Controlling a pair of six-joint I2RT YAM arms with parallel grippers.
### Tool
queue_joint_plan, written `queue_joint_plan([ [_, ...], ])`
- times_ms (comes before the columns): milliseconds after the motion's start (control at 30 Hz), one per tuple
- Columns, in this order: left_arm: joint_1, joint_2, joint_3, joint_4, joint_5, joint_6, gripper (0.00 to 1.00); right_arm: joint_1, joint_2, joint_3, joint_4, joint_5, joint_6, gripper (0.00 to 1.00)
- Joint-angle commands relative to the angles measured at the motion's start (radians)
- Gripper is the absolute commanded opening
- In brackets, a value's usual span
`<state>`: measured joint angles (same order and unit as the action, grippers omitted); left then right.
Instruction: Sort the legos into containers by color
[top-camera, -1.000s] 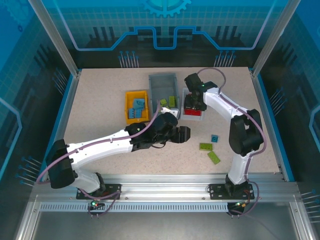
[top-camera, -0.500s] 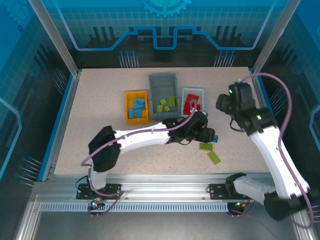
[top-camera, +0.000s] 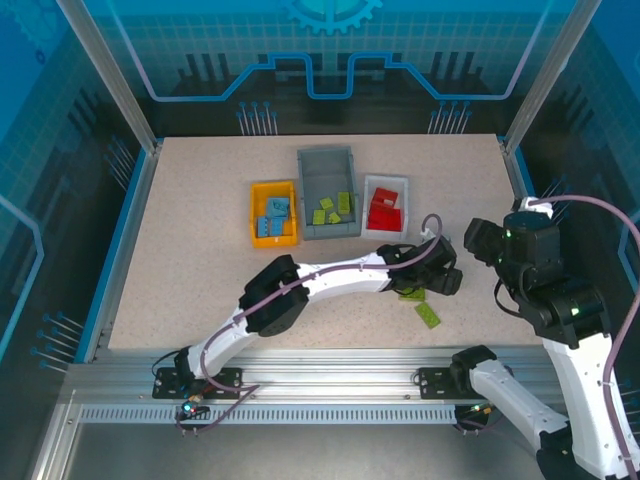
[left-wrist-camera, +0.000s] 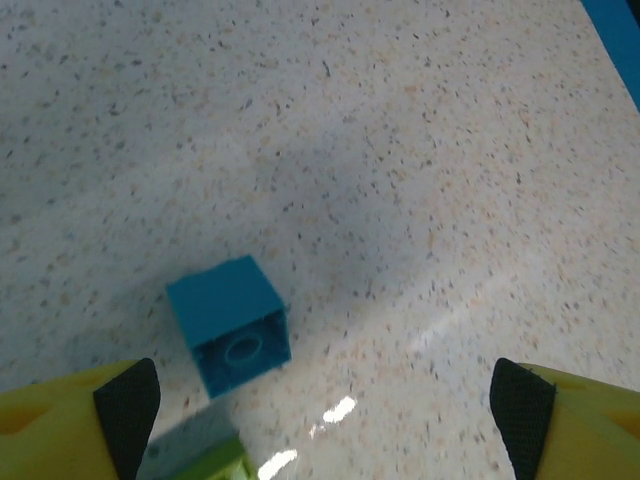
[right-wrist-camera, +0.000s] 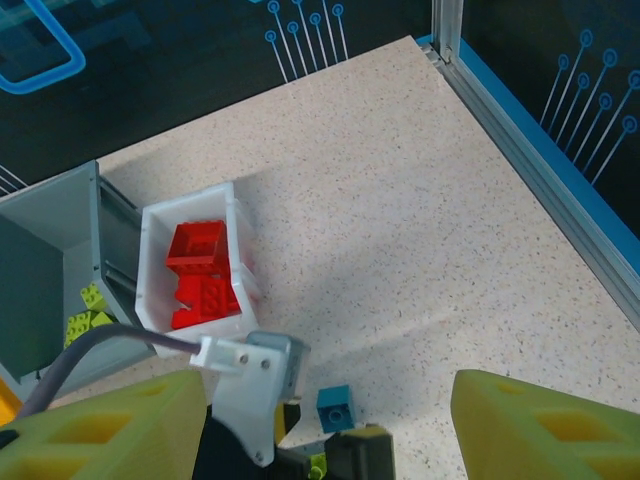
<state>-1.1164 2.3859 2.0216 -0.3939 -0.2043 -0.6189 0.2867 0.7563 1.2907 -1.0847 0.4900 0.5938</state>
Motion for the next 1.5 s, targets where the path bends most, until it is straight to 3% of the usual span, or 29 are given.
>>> queue_joint_plan([
  [0, -0.017, 0.057, 0.095, -0.107, -0.104, 0.012, 0.88, -0.014, -0.025, -0.007, -0.035, 0.004, 0.002, 0.67],
  [133, -0.018, 0.115, 0.157, -0.18, -0.186, -0.014, 0.86, -0.014, -0.029, -0.011, -0.029, -0.001, 0.006, 0.67],
  [300, -0.028, 0.169, 0.217, -0.191, -0.187, 0.003, 0.83, -0.014, -0.031, -0.017, -0.024, -0.001, 0.003, 0.67],
  [633, -0.032, 0.207, 0.238, -0.206, -0.212, 0.003, 0.57, -0.015, -0.032, -0.027, -0.023, -0.005, 0.001, 0.67],
  [733, -0.032, 0.204, 0.236, -0.201, -0.219, 0.011, 0.44, -0.015, -0.031, -0.031, -0.02, -0.014, 0.002, 0.67],
  [867, -0.032, 0.157, 0.183, -0.154, -0.244, 0.02, 0.4, -0.015, -0.029, -0.034, -0.017, -0.028, 0.002, 0.66],
  [1067, -0.022, -0.005, 0.069, -0.099, -0.303, 0.027, 0.38, -0.014, -0.027, -0.028, -0.015, -0.05, -0.014, 0.65],
  [1233, 0.016, -0.267, -0.154, -0.058, -0.341, -0.008, 0.38, -0.015, -0.023, -0.031, 0.015, -0.103, -0.048, 0.65],
  [1367, 0.085, -0.501, -0.351, -0.101, -0.362, -0.052, 0.38, -0.013, -0.005, -0.061, 0.093, -0.259, -0.106, 0.64],
  [1467, 0.184, -0.66, -0.487, -0.166, -0.352, -0.079, 0.38, 0.028, 0.034, -0.099, 0.167, -0.384, -0.14, 0.61],
])
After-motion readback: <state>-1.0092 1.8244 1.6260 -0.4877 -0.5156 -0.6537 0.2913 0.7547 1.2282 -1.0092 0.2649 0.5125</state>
